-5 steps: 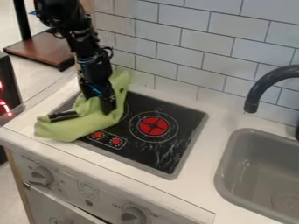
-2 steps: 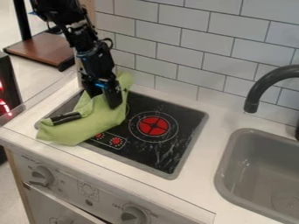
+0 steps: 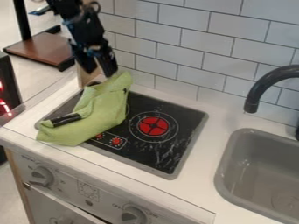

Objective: Move the cloth to top right

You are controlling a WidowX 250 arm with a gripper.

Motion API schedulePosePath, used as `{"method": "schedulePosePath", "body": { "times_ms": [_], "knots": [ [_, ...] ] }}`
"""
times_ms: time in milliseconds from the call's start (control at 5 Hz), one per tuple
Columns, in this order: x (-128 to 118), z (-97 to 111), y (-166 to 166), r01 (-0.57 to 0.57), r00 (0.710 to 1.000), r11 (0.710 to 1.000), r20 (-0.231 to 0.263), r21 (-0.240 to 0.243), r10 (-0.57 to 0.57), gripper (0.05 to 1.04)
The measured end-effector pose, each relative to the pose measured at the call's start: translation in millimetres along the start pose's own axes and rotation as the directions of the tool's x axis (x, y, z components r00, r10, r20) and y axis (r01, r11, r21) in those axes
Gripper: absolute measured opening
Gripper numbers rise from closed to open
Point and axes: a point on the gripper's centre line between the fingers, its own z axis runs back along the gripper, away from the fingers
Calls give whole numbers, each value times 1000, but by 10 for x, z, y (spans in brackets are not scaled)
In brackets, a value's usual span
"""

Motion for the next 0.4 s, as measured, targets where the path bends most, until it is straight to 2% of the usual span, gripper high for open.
{"method": "schedulePosePath", "body": {
  "times_ms": [200, 400],
  "knots": [
    [38, 277, -85, 60, 998, 998, 21, 5, -60, 1000],
    [29, 298, -70, 61, 998, 998, 24, 10, -61, 1000]
  ]
}}
